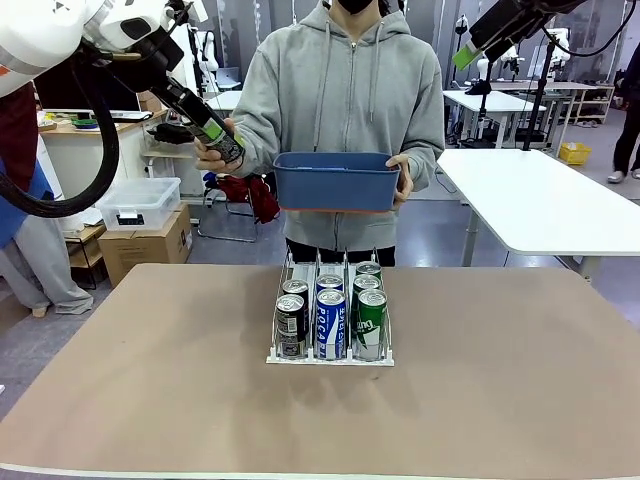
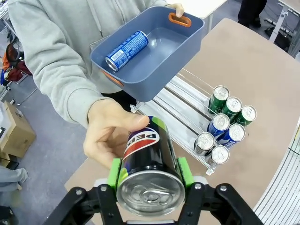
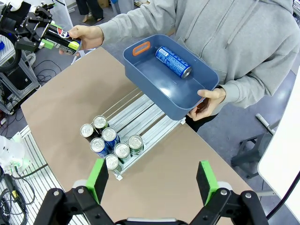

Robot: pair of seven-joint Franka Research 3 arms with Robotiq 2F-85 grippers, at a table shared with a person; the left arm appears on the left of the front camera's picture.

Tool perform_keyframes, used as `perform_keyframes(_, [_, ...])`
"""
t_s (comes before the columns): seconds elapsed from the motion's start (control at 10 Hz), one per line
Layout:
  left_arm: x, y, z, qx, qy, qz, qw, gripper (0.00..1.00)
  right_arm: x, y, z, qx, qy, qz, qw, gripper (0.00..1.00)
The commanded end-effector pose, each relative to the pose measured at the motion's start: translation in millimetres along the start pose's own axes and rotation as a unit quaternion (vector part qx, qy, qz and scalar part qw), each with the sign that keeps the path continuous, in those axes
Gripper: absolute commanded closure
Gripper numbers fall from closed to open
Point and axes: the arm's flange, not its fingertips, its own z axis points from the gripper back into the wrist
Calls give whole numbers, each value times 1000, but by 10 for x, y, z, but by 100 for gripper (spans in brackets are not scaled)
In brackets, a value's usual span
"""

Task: Fill the beverage cans into the dispenser.
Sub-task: Pick up the Pepsi coke handed by the human, then place the picked Pepsi coke in the line of the Automatic Can Dispenser with the same cans.

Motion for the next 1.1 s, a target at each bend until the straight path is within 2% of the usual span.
perform_keyframes(0.0, [-13,0,28,14,16,3,1000,100,-49,13,1,0,3,0,1000,0])
perform_keyframes(0.5, [21,44,-3,-4,18,8,1000,100,-49,13,1,0,3,0,1000,0])
perform_keyframes(1.0, [-7,4,0,7,9,-3,1000,100,-49,13,1,0,3,0,1000,0])
